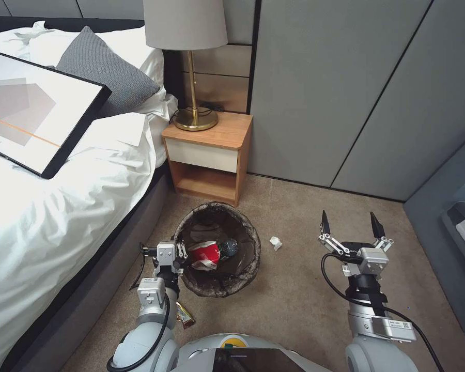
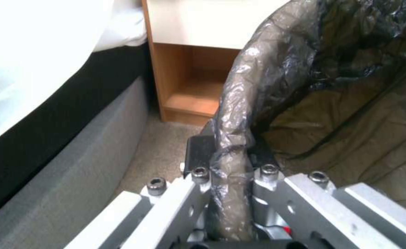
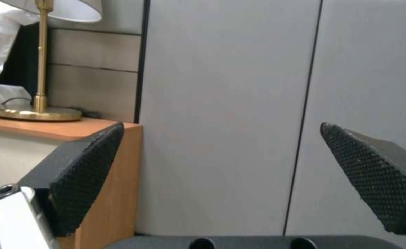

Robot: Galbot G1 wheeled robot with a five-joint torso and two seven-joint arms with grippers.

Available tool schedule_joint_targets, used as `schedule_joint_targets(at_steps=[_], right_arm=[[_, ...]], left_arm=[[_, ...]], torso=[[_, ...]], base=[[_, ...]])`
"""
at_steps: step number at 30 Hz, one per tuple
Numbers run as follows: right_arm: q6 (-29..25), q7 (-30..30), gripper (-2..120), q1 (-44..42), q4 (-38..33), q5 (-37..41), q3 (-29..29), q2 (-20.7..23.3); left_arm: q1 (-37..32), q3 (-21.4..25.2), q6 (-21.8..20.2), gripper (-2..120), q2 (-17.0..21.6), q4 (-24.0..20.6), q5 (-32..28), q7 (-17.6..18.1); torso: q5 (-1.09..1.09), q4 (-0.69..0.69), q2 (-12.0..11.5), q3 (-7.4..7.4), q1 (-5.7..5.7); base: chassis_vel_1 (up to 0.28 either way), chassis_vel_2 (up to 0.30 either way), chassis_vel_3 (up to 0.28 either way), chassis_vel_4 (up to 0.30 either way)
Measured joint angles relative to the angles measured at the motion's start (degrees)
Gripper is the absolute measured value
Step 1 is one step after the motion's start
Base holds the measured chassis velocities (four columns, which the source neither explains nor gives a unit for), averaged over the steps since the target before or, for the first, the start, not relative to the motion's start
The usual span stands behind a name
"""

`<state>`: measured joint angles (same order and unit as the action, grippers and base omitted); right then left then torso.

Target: Pick up the trash bin, then pick up the garbage from the floor and place it into the trash bin.

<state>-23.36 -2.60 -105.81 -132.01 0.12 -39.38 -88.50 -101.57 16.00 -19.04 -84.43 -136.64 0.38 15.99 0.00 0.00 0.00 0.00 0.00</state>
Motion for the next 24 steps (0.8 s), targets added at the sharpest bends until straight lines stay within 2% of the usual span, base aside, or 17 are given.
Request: schedule_joint_targets(at_steps=[19, 22, 24], right_arm=[[0.6, -0.6, 100, 0.7, 0.1, 0.1, -0.4, 0.5], [2.8, -1.9, 100, 2.1, 0.8, 0.6, -1.0, 1.5], [9.6, -5.6, 100, 5.0, 2.9, 3.2, -1.5, 4.3]], left_arm=[[0.0, 0.0, 0.0, 3, 0.0, 0.0, 0.0, 0.0], [0.0, 0.0, 0.0, 3, 0.0, 0.0, 0.0, 0.0], [0.0, 0.0, 0.0, 3, 0.0, 0.0, 0.0, 0.0]], torso=[[0.00, -0.01, 0.0, 0.00, 0.00], [0.00, 0.00, 0.0, 0.00, 0.00], [0.00, 0.01, 0.0, 0.00, 0.00]], base=[[0.000, 0.000, 0.000, 0.000], [0.000, 0.000, 0.000, 0.000], [0.000, 0.000, 0.000, 0.000]])
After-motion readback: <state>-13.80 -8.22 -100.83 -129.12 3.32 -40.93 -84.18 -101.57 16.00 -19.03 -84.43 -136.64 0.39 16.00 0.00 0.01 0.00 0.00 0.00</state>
